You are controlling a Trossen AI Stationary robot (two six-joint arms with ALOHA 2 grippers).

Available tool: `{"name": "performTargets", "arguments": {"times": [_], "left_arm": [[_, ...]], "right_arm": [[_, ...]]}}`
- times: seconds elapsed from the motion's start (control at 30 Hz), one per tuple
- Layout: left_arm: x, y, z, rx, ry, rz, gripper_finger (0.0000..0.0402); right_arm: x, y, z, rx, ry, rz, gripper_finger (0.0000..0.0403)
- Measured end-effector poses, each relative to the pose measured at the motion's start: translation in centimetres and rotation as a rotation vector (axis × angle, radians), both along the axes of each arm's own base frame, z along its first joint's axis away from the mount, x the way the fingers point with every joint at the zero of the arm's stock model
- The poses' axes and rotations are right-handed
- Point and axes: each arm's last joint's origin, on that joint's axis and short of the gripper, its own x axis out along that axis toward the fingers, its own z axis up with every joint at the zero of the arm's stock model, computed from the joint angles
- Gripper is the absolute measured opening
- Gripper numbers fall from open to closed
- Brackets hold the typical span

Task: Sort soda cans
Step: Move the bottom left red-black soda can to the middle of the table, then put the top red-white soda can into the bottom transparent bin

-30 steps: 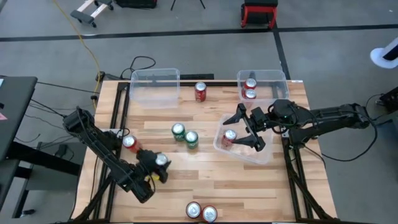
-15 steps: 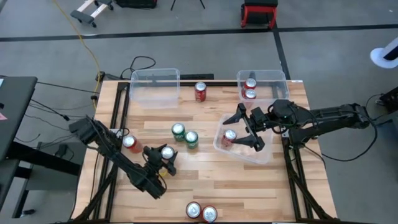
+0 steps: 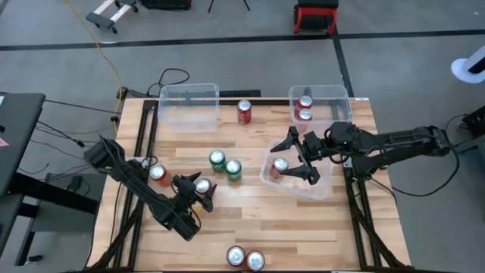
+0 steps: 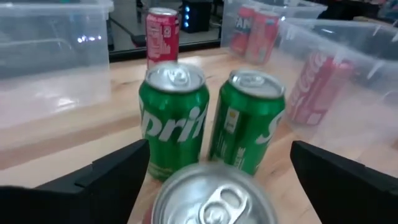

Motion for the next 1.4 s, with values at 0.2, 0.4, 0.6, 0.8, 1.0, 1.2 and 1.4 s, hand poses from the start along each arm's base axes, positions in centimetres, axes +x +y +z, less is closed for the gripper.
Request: {"name": "performTargets", "arguments": {"times": [0.2,0.4,0.6,0.8,1.0,1.2,1.4], "left_arm": [[-1.1,0.5,4.3,-0.022,-0.037,-0.047,0.0383],[-2.8,1.3,8.6,0.005,-0.057,-0.107,0.0384],[-3.8,3.1,10.4,0.139,0.031,-0.104,0.0383],[-4.0,6.7,11.9,0.188,0.132,-0.025,0.0381],[-4.8,9.9,12.5,0.23,0.253,0.066,0.0381],[-7.1,12.6,11.0,0.226,0.286,0.171,0.0372],[-9.1,14.6,10.1,0.096,0.298,0.187,0.0358]], "right_arm": [[1.5,0.1,-1.3,-0.011,0.052,0.0,0.0385],[1.7,-0.4,-1.4,-0.018,0.052,-0.035,0.0385],[1.3,-3.2,-1.1,-0.018,0.101,-0.309,0.0366],[2.9,-9.2,1.2,-0.063,0.331,-0.525,0.0343],[4.6,-15.6,4.1,-0.114,0.495,-0.62,0.0337],[7.4,-22.0,3.5,-0.083,0.618,-0.564,0.0338],[11.3,-26.6,0.7,-0.078,0.736,-0.541,0.0338]]}}
